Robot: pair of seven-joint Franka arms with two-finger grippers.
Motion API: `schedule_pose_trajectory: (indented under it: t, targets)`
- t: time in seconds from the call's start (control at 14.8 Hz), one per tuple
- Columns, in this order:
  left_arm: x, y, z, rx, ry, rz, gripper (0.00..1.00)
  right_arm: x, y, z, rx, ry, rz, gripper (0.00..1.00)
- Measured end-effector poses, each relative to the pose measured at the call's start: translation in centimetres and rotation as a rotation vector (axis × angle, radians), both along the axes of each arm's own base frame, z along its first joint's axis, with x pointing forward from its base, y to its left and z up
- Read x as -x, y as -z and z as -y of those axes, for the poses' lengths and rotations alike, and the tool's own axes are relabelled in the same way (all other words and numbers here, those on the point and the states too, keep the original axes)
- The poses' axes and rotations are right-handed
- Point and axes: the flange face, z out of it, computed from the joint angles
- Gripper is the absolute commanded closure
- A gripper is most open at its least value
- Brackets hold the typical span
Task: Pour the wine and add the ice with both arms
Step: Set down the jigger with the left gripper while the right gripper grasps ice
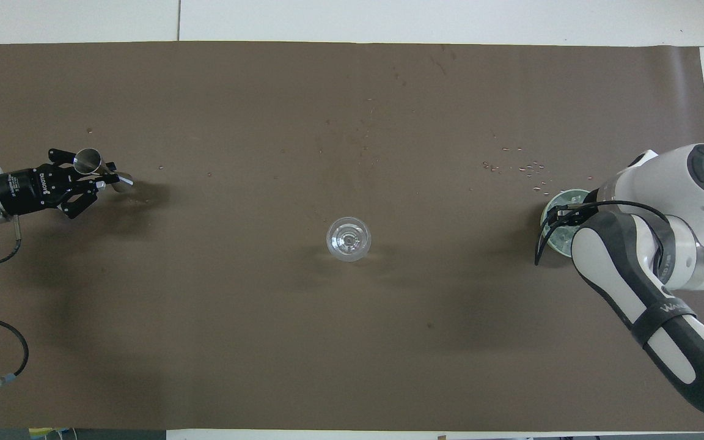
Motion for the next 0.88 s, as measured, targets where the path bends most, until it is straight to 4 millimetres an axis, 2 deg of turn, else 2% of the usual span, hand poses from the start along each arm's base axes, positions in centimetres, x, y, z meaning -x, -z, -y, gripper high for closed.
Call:
schedule_pose_trajectory:
  t: [0.27,0.61,0.68,0.75,0.88]
  targets:
    - [0.6,1.2,-0.4,0.002,0.002,0.011,1.0,0.0,0.0,0.0,0.0,0.001,0.0,0.42]
    - [2.4,3.0,-0.6,0.004,0.015,0.04,1.0,0.0,0.0,0.2,0.0,0.004,0.002,0.42]
    - [2.6,3.2,-0.7,0.005,0.014,0.037,0.84,-0.1,-0.1,0.2,0.0,0.005,0.005,0.42]
    - [2.7,3.3,-0.8,0.006,0.012,0.035,0.01,-0.1,-0.1,0.2,0.0,0.005,0.01,0.44]
    - [2.9,3.4,-0.9,0.006,0.012,0.039,0.0,-0.3,-0.2,0.2,0.001,0.005,0.022,0.45]
